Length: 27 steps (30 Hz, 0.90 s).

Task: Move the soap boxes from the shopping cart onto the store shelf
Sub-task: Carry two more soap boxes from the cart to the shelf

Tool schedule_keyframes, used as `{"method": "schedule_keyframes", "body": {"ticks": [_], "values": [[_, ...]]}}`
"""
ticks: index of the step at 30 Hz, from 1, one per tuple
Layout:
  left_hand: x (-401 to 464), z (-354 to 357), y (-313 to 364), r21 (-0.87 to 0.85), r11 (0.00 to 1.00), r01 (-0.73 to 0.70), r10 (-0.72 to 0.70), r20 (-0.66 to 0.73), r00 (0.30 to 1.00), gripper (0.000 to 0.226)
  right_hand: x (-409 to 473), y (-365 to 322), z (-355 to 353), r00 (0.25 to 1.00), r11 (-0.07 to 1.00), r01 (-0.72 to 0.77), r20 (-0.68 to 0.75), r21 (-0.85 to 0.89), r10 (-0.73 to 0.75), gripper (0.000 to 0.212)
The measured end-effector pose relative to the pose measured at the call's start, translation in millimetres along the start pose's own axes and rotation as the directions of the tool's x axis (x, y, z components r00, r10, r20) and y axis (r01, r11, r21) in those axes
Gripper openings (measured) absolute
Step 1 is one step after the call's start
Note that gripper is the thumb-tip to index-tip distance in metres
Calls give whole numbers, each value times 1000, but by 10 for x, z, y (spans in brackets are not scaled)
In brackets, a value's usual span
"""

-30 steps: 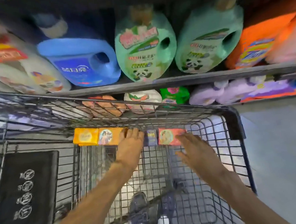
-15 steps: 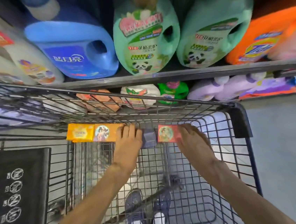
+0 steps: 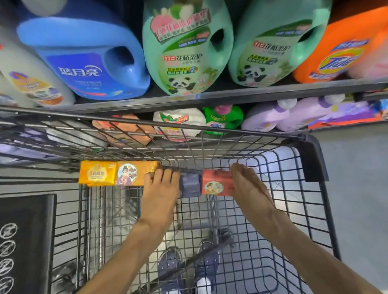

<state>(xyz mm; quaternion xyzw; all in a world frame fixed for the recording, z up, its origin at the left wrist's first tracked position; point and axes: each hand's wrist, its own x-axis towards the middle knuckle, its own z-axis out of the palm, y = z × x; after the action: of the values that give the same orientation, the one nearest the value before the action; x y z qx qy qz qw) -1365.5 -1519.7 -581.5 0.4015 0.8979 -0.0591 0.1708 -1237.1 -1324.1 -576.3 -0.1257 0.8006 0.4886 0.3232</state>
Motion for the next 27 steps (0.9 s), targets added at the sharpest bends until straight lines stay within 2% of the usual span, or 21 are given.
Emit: {"method": "schedule_keyframes", "body": {"ticks": [3,4,5,6,7,9,11,13,15,16,18,20,23,24,25,26,27], "values": [[-25,-8,-39,27,1000,-10,10,8,1000,56,-47,-77,70,1000,993,-13,-1,121,13,54],[-39,-26,-45,31,999,-19,18,22,1000,60,-93,-40,-3,996,967,-62,75,247,45,51],[-67,-56,-53,35,999,-29,28,31,999,61,-112,-9,-55,983,882,-152,161,446,88,46],[-106,-113,-62,40,999,-37,36,39,999,60,-153,30,-119,974,743,-210,202,635,103,44],[-154,-171,-78,54,997,-48,46,37,998,57,-167,62,-143,970,525,-239,178,817,164,46],[-257,-302,-140,69,995,-72,71,10,997,50,-288,164,-208,957,184,-188,138,965,256,53],[-374,-489,-211,22,997,-77,77,2,997,49,-506,316,-324,957,42,-145,130,989,260,53],[-484,-725,-276,10,996,-87,87,-17,996,53,-775,475,-450,948,-8,-141,137,990,288,49],[-627,-1069,-314,-2,994,-107,107,-34,994,58,-1048,620,-528,926,19,-161,144,987,350,43],[-707,-1286,-318,-10,991,-131,130,-68,989,59,-1207,719,-557,917,-6,-172,162,985,365,41],[-902,-1760,-285,-49,977,-208,199,-145,969,54,-1603,974,-659,896,-169,-153,209,974,393,31],[-1090,-2226,-214,-83,958,-276,253,-220,942,44,-2115,1292,-788,864,-380,-128,291,916,410,25],[-1302,-2816,3,-58,941,-333,309,-253,917,55,-2910,1537,-791,781,-288,-117,267,951,564,49],[-1363,-3010,118,-44,928,-370,347,-262,900,56,-3172,1694,-819,767,-298,-79,249,951,591,48],[-1407,-3177,243,-40,912,-409,383,-278,881,55,-3459,1855,-885,765,-368,-41,266,929,587,41],[-1453,-3360,383,-31,895,-445,419,-288,861,54,-3683,1936,-854,719,-336,-75,285,939,635,32],[-1496,-3530,530,-16,880,-474,449,-294,843,54,-3943,2039,-852,705,-328,-108,305,938,641,26]]}}
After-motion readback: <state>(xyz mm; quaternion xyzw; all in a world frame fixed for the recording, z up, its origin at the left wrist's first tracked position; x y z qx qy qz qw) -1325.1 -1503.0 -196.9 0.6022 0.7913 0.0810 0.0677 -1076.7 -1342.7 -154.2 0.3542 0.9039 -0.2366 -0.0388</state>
